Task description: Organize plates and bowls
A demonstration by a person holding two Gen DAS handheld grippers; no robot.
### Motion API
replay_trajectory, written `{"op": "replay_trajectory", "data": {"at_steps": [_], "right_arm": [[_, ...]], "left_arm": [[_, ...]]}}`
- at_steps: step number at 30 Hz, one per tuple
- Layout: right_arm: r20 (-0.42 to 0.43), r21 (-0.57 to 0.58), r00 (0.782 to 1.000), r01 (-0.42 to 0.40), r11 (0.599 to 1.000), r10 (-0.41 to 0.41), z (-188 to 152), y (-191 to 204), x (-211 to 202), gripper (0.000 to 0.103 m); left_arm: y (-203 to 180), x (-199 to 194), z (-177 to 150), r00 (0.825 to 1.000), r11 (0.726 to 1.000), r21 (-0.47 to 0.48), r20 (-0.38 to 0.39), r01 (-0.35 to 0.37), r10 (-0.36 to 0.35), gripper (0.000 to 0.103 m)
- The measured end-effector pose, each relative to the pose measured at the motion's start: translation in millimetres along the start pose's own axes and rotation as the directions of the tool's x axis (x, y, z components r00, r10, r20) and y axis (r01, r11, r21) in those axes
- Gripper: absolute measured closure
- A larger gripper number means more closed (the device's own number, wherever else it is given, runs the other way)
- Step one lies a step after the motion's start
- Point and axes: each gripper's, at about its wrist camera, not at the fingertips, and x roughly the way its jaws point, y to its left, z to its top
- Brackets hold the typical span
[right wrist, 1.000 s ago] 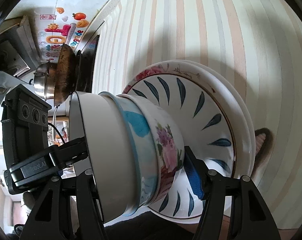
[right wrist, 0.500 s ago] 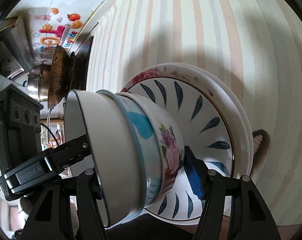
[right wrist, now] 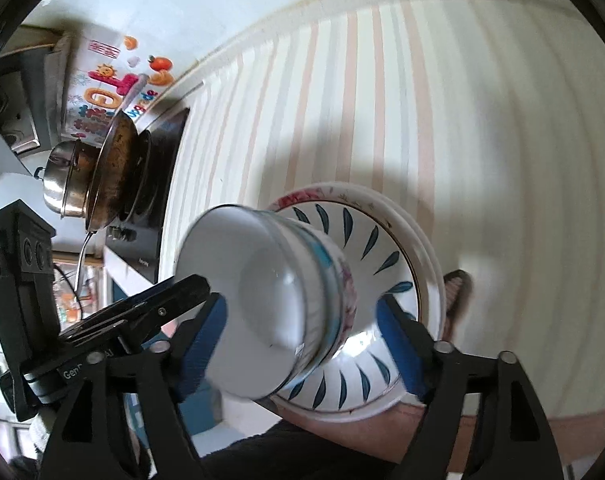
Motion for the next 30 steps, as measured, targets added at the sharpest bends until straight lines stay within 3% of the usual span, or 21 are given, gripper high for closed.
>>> {"op": "replay_trajectory", "data": {"at_steps": [2,4,6,10,11,14,22,30], "right_arm": [[0.053,-0.015,0.998,0.045,0.999,-0.044,-11,14,-18,0.010],[0.117,-0.031,0.987,0.116,0.993,-0.112,-25,32,-35,0.007],[0.182,-0.026,0.966,0.189,0.982,-0.182,-42,50,-52,0.006],[0.289,-0.001,0.925,0.256,0.967,-0.245,-73,77,-80,0.004],[0.321,0.004,0.908,0.282,0.959,-0.268,-81,86,-87,0.004],[0.385,0.031,0.866,0.332,0.943,-0.318,-101,103,-106,0.003],[0.461,0.040,0.835,0.320,0.947,-0.302,-151,140,-146,0.003],[0.551,-0.001,0.783,0.349,0.937,-0.290,-217,173,-190,0.001]], "left_arm": [[3,-15,-4,0.999,0.999,0.034,0.040,-0.026,0.025,0.049],[6,-30,-9,0.996,0.996,0.071,0.074,-0.045,0.040,0.035],[12,-46,-14,0.993,0.993,0.106,0.111,-0.047,0.035,0.012],[20,-72,-23,0.982,0.984,0.163,0.182,-0.075,0.044,0.010],[22,-79,-26,0.979,0.981,0.175,0.199,-0.080,0.044,0.004],[22,-98,-39,0.971,0.973,0.212,0.237,-0.087,0.035,0.002],[20,-151,-77,0.948,0.970,0.233,0.319,-0.072,-0.006,0.002],[26,-206,-133,0.906,0.978,0.183,0.423,-0.103,0.016,0.000]]}}
